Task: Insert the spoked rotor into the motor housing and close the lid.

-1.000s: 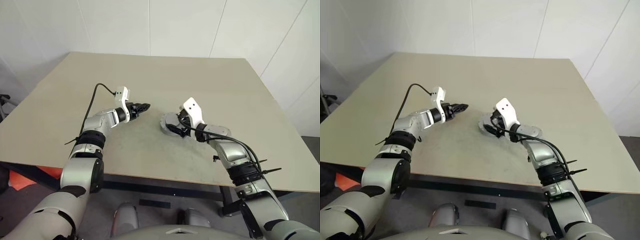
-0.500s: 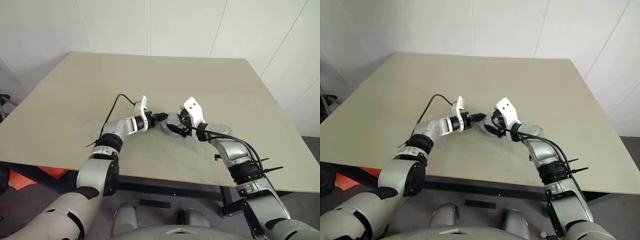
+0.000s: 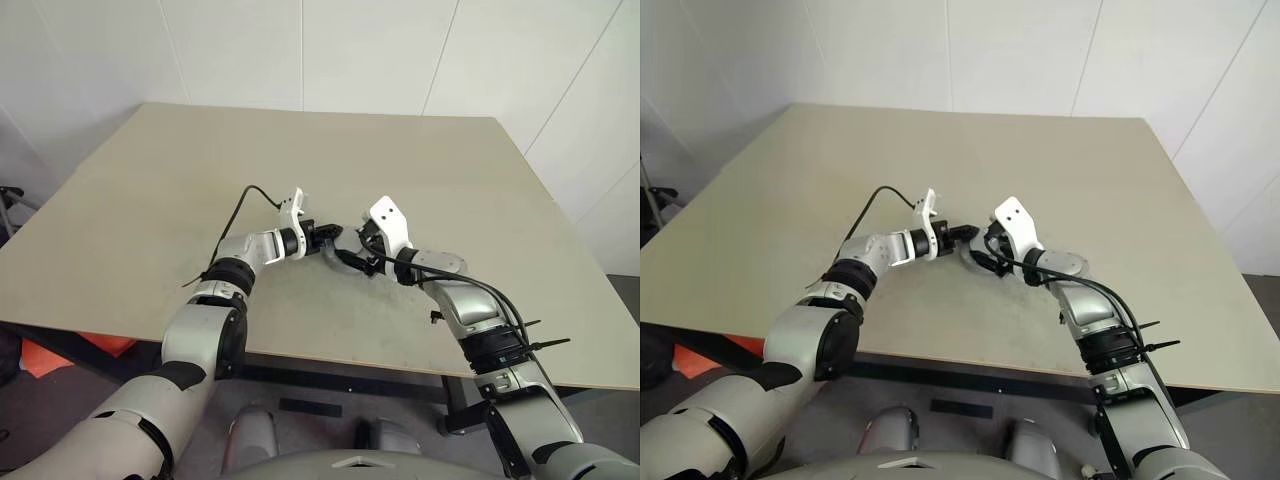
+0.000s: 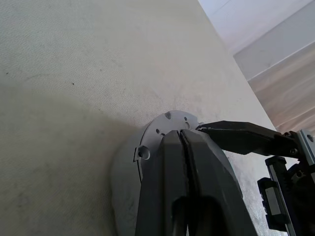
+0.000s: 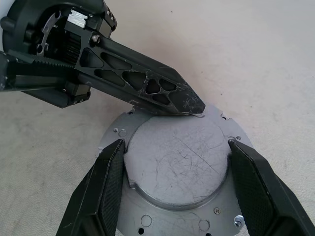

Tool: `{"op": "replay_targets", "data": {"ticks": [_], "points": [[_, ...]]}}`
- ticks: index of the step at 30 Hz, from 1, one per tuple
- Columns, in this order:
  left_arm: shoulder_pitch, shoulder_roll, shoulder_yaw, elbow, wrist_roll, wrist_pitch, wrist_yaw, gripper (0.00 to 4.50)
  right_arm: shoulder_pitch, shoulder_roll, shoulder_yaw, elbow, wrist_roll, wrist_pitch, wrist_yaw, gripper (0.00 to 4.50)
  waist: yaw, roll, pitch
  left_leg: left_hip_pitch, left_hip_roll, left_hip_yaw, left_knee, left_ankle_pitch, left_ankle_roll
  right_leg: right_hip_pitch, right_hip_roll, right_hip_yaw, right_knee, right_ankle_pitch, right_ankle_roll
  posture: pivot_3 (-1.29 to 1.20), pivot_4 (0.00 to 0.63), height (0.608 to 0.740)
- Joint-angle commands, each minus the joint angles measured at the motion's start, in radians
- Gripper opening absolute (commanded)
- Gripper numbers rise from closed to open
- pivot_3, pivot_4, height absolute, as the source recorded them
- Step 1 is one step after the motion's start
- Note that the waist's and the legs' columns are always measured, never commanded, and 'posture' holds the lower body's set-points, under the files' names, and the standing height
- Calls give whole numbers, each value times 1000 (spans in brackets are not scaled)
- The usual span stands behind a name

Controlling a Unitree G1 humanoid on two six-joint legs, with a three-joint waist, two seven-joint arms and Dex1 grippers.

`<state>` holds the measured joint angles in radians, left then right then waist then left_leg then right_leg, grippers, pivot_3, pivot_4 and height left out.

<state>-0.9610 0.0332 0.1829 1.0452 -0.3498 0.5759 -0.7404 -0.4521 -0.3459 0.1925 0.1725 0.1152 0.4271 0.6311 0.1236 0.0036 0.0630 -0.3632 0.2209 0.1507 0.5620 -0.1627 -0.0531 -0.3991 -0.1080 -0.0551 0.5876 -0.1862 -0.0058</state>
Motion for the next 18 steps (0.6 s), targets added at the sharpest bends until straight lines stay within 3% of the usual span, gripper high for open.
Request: {"op": "replay_targets", "data": {"ticks": [1,13,17,18], "points": [[-22,8,-16,-9,13,25,-9,42,15,-13,16,41,-40,37,-17,3182,0,0,0,0,0,0,0,0,0,0,0,0,0,0,0,0,0,740],[11,13,-101,-19,78,112,-1,42,-22,-24,-74,21,14,91,-38,3182,1,0,0,10,-1,0,-3,-1,1,12,0,-1,-9,-1,1,0,0,740],[13,10,-105,-28,78,122,-2,0,-19,-37,-79,-10,15,100,-41,4486,3,0,0,10,-3,0,-5,-1,2,14,-1,0,-15,-1,1,0,0,740],[14,10,-104,-29,77,123,-2,0,-19,-40,-78,-15,9,98,-47,4486,3,0,0,10,-3,0,-5,-2,3,14,-1,0,-15,0,1,0,0,740]]}}
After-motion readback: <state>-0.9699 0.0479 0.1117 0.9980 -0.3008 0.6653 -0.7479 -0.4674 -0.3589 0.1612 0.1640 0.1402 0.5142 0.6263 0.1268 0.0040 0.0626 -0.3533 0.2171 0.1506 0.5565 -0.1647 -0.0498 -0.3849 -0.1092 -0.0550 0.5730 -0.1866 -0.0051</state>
